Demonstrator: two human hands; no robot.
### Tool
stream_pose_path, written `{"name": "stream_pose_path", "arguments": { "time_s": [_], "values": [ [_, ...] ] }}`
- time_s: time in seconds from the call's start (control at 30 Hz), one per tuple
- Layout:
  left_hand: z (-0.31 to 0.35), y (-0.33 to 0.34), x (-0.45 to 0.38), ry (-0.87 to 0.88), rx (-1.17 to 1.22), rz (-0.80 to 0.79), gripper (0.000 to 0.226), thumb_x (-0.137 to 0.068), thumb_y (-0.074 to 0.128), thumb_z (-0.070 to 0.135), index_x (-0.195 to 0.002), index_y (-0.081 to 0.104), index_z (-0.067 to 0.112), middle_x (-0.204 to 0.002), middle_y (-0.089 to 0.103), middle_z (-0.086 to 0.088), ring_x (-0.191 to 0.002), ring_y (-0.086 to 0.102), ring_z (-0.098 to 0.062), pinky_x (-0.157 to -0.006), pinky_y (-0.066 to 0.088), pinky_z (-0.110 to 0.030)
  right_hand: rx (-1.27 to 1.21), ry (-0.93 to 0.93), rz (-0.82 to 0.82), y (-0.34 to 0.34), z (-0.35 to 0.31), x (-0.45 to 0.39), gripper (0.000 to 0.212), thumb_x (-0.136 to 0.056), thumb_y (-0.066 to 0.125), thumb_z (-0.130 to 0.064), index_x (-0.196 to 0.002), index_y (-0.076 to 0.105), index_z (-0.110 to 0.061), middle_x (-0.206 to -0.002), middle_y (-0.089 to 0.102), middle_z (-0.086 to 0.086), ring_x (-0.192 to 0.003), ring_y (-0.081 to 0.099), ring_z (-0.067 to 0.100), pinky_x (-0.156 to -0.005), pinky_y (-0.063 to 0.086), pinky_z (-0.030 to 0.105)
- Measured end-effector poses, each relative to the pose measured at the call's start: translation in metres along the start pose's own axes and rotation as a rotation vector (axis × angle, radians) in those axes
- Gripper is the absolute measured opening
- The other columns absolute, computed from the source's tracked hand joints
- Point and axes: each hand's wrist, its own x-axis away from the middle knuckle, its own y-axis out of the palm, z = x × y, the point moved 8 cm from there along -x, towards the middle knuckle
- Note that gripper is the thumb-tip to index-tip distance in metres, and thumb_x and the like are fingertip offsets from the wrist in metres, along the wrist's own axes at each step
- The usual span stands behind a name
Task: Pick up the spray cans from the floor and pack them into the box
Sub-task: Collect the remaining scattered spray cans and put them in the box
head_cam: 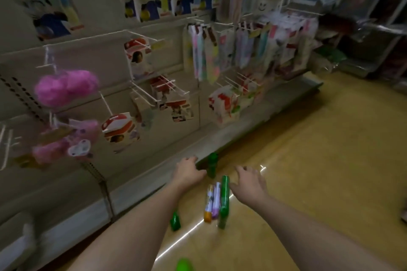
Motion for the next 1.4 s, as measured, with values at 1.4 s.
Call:
{"name": "stream_pose_path", "arguments": {
  "time_s": [1.4],
  "values": [
    [-0.161, 0.373, -0.238, -0.788, 0.357, 0.032, 0.074, -0.078, 0.068, 0.016, -0.147, 0.042, 0.020, -0.144, 0.048, -0.008, -0.129, 0.049, -0.025, -0.101, 0.042, -0.028, 0.265, -0.388, -0.545, 0.318, 0.141, -0.423, 0.066, -0.089, 0.064, -0.042, -0.144, 0.040, -0.015, -0.133, 0.053, 0.015, -0.122, 0.049, 0.035, -0.099, 0.045, 0.040]
  ]
}}
